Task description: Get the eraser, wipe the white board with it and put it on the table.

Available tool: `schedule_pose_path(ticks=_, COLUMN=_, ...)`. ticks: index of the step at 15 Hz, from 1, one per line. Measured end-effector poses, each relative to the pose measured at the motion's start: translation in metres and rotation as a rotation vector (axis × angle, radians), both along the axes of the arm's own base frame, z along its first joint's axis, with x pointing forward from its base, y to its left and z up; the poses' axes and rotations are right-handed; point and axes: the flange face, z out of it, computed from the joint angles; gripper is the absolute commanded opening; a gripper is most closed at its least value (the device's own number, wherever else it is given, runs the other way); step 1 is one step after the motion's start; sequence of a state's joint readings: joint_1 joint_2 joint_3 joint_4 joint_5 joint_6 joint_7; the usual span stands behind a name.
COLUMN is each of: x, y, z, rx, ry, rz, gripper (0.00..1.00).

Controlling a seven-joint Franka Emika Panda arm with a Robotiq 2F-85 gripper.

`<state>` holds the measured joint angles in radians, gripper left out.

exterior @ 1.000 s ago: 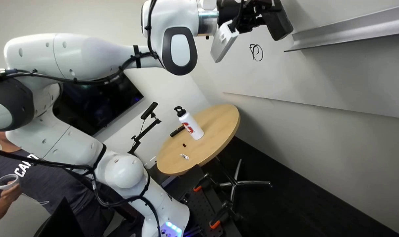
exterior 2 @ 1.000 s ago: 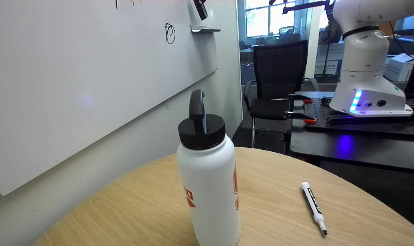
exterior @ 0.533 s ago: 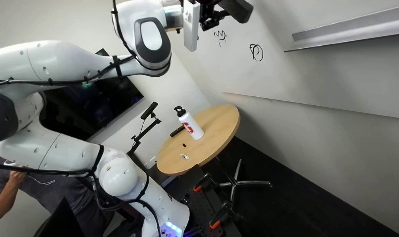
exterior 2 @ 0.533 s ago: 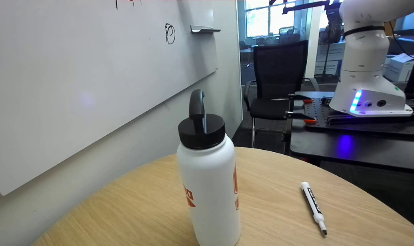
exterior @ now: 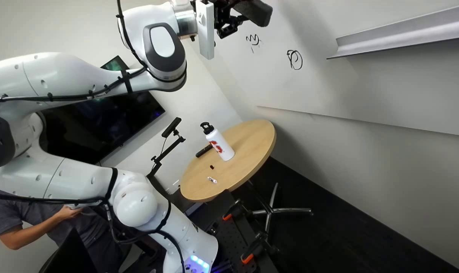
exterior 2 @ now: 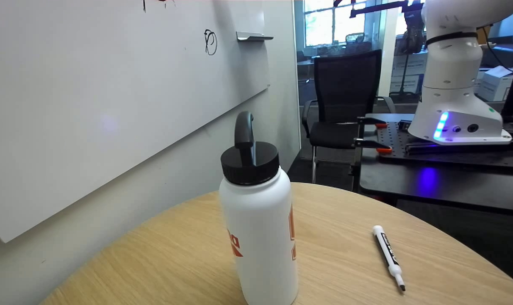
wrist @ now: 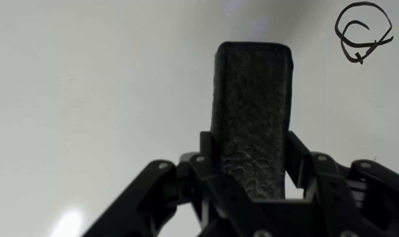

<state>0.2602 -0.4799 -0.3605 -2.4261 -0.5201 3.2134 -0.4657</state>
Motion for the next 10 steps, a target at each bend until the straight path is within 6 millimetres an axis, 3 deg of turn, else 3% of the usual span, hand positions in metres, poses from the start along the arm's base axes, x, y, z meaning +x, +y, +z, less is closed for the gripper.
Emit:
schedule_pose_path(ticks=8, x=0.0004, y=0.0015, z=-0.0004, rx=-0.001, ry=0.001, rz=0.003, gripper=0.54)
schedule_pose_path(ticks=9, x=0.0004, y=0.0015, z=-0.0004, rx=-0.001, ry=0.001, rz=0.003, gripper=0.29)
schedule_pose_path(ticks=10, x=0.0004, y=0.0015, z=-0.0004, rx=-0.001, ry=0.001, rz=0.003, gripper=0.29)
